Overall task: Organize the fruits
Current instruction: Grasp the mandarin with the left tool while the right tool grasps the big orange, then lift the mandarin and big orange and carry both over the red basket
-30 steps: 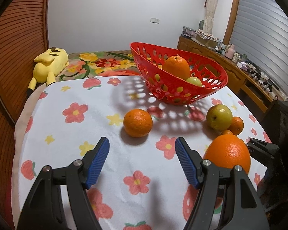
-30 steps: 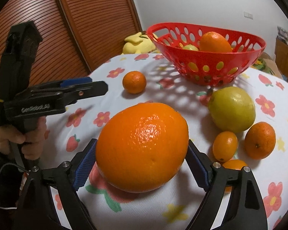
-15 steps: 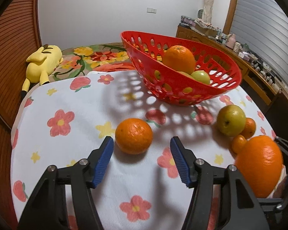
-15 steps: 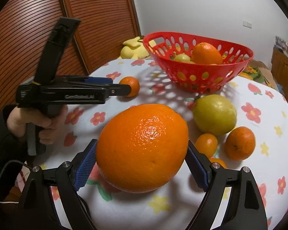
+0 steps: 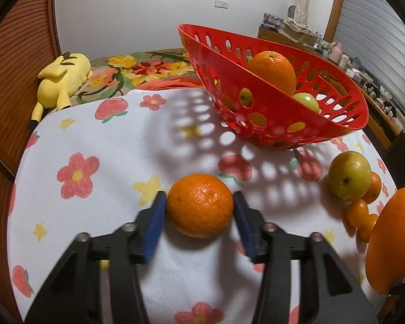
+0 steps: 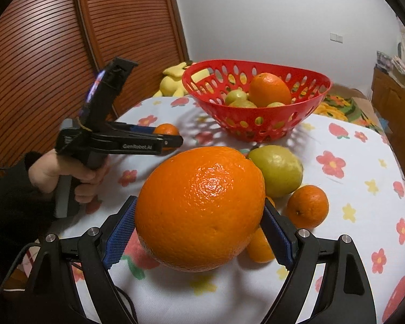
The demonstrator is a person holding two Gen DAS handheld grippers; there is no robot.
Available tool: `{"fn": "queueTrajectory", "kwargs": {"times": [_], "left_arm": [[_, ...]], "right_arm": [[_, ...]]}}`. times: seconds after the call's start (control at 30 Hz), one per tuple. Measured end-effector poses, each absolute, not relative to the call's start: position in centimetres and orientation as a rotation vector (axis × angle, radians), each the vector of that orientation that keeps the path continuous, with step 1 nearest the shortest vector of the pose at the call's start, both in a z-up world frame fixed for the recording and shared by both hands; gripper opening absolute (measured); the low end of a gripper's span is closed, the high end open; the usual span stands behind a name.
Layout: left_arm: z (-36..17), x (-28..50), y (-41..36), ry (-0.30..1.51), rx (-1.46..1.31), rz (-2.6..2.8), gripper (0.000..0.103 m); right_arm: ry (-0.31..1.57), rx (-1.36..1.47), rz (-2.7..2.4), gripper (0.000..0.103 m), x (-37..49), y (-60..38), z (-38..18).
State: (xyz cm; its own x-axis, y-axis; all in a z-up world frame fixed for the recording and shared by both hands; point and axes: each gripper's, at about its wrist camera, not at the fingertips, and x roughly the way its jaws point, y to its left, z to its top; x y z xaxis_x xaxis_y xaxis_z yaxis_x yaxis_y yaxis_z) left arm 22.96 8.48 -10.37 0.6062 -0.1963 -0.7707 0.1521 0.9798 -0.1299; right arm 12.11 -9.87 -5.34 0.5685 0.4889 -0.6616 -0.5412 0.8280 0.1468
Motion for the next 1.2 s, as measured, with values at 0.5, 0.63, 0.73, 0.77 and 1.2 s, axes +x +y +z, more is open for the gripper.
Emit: {"fn": "queueTrajectory", "kwargs": {"times": [0.5,0.63,0.73,0.77,1.2], "left_arm": [[-6.0,19.5,6.8,0.787,-0.051,-0.265,0.044],[-4.3,18.6,6.2,0.748,-0.042,-0.284,0.044],[-3.4,18.2,5.8,0.728,-0.034,-0.294,0.044],[-3.1,18.0,5.8,0.722,-0.032,-0.297,0.044],[-0.3,16.9,4.9,0.662,-0.023,-0.324,0.044]], "right_arm": [[0.73,-0.053,0.572,0.089,12.9,-11.6,-4.4],[0.716,-0.051,0.563,0.089,13.0,-12.0,-3.8],[0.706,-0.05,0.558,0.089,13.1,-12.2,-3.2],[0.703,-0.05,0.557,0.089,13.2,-12.4,-3.0],[0.657,-0.066,0.54,0.089,13.6,-13.3,-0.2]]}}
